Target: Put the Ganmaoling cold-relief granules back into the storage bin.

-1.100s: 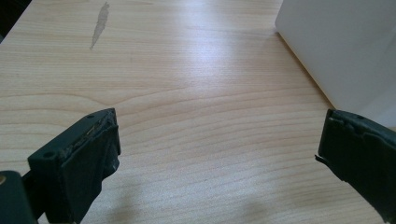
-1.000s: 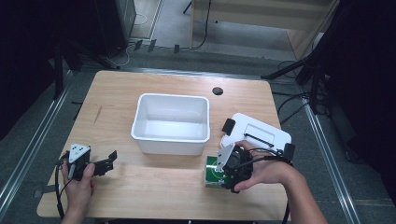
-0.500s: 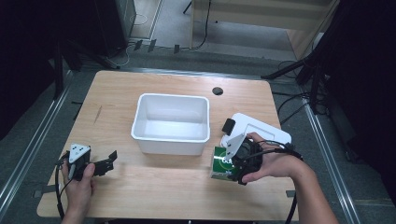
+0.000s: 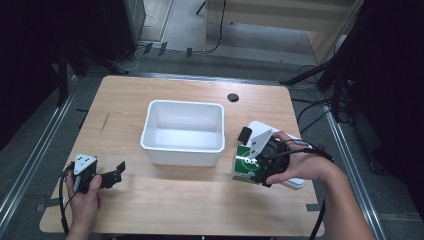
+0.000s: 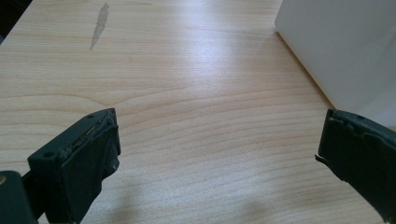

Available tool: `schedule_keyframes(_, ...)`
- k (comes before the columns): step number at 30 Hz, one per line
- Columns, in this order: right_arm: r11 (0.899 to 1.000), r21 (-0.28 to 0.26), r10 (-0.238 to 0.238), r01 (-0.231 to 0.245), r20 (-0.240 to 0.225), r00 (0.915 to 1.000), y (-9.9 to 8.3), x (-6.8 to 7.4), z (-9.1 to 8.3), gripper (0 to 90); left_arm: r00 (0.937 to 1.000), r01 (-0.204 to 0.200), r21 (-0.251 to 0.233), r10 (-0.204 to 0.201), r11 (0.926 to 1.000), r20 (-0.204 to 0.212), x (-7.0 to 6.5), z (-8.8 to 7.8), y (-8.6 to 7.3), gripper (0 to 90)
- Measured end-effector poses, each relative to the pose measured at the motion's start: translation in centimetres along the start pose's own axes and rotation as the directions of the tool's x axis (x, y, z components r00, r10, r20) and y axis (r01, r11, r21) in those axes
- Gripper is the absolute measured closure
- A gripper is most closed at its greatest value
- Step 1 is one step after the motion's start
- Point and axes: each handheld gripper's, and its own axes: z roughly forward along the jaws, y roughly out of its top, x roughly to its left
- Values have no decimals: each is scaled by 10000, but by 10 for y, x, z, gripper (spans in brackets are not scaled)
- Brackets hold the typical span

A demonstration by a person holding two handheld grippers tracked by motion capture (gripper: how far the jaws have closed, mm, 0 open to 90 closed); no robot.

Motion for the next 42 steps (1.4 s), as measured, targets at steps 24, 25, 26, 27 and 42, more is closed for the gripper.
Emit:
schedule_keyframes(24,9993,311,208,-217,312,9993,16,-43,-38,160,10000,-51,48,51,10000,-28,-1,0,0,0)
schedule_keyframes(25,9993,337,143,-154,340,9993,17,-45,-39,159,10000,-53,51,53,10000,-31,-1,0,0,0)
schedule_keyframes(26,9993,359,132,-145,360,9993,19,-47,-40,159,10000,-59,54,59,10000,-35,-1,0,0,0)
schedule_keyframes(27,9992,379,135,-149,372,9992,20,-49,-41,159,10000,-63,57,64,10000,-35,-1,0,0,0)
schedule_keyframes(42,9986,185,480,-490,509,9975,34,-73,-54,159,10000,-67,74,67,10000,-8,-1,0,0,0)
